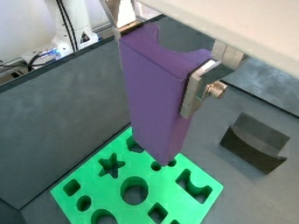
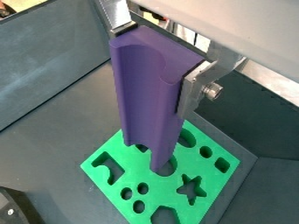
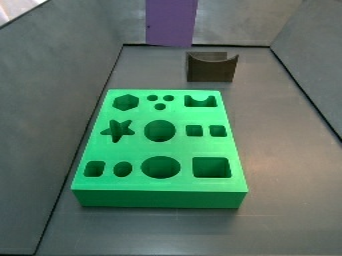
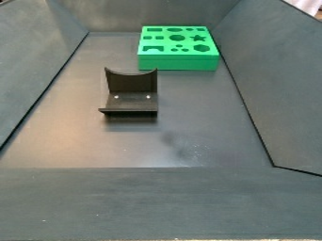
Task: Pick up the arch object. Move up. Place the arch object on the fixture. Regrasp the arch object. Move to above the board. Insert the arch object.
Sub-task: Insert the arch object.
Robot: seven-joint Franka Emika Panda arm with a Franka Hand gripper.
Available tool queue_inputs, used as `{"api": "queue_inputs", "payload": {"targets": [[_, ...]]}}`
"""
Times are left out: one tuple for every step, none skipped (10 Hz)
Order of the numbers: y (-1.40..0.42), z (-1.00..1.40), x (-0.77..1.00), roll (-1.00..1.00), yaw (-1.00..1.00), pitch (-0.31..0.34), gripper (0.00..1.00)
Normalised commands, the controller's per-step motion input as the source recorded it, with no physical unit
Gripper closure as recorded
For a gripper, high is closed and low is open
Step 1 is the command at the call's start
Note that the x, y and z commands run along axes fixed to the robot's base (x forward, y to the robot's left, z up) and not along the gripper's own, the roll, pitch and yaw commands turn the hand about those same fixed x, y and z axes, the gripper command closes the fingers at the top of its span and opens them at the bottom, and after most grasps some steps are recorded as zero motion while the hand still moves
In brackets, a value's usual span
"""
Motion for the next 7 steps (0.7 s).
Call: {"api": "queue_inputs", "payload": {"targets": [[0.0,-0.29,0.0,0.0,0.0,-0.133,1.0],[0.13,-0.66,0.25,0.1,0.0,-0.149,1.0],[0.73,-0.6,0.99,-0.02,0.0,-0.034,1.0],[0.75,-0.61,0.97,-0.03,0.0,-0.033,1.0],[0.73,-0.63,0.92,-0.04,0.02,-0.039,1.0],[0.59,-0.66,0.96,-0.03,0.07,0.0,1.0],[0.0,-0.35,0.41,0.04,-0.02,-0.041,1.0]]}}
